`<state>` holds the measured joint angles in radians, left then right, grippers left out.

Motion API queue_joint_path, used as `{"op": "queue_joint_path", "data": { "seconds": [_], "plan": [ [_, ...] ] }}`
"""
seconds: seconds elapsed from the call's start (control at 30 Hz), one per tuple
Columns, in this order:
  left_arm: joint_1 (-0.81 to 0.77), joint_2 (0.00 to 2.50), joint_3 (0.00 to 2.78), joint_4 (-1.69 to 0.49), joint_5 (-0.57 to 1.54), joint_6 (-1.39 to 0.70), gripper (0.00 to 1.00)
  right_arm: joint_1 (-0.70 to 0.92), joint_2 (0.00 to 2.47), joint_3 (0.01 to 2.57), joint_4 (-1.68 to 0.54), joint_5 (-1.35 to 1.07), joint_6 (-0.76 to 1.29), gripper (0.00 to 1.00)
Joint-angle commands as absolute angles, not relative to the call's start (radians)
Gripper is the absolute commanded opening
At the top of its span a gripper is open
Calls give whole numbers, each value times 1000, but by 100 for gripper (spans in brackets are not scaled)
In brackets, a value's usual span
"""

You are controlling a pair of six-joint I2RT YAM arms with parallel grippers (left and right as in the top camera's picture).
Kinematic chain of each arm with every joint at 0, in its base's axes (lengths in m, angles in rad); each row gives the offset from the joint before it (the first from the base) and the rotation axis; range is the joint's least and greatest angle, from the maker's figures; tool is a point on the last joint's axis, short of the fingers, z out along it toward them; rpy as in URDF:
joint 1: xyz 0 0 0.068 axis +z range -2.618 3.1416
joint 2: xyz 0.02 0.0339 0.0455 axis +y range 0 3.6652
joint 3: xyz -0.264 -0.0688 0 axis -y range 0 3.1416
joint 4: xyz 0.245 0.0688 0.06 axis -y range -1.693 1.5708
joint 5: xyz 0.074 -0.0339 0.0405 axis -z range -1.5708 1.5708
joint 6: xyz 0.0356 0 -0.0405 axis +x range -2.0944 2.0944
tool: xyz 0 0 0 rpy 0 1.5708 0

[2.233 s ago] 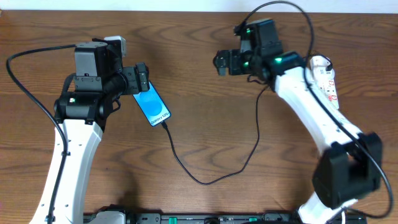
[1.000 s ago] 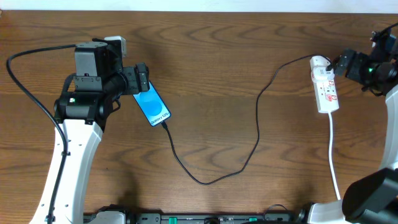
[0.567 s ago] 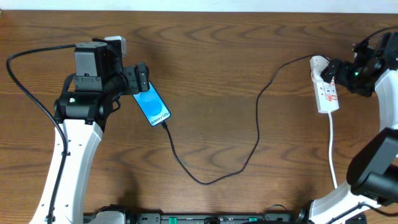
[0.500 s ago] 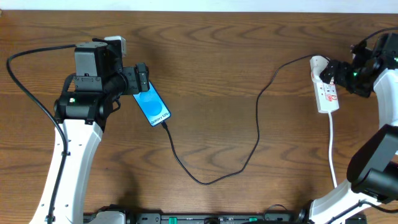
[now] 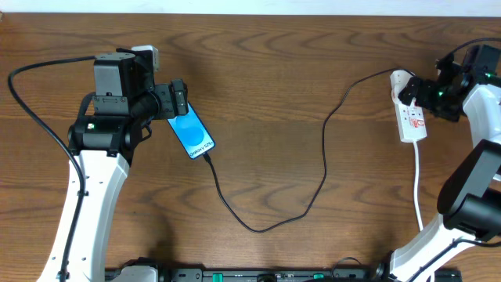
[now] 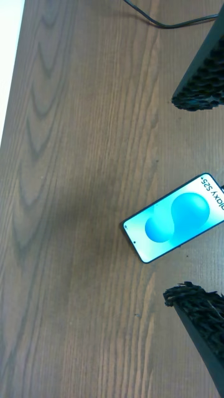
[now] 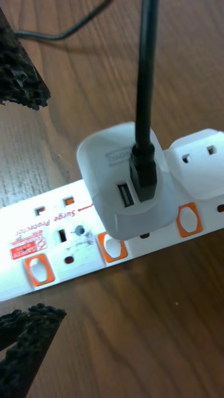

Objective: Plug charger to phone and switch on socket
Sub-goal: 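Lower the right gripper onto the switch beside the white charger adapter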

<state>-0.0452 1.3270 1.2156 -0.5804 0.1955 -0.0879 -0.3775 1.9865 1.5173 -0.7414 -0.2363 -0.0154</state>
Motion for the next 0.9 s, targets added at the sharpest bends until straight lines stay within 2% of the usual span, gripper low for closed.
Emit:
{"op": "queue_joint_path", "data": {
  "seconds": [0.0, 0.87],
  "plan": [
    [-45, 1328, 1215, -583, 182, -75, 91, -369, 2003, 1521, -732, -245, -34, 99],
    [-45, 1328, 1215, -583, 182, -75, 91, -352, 2015, 1474, -582, -246, -42, 99]
  ]
}}
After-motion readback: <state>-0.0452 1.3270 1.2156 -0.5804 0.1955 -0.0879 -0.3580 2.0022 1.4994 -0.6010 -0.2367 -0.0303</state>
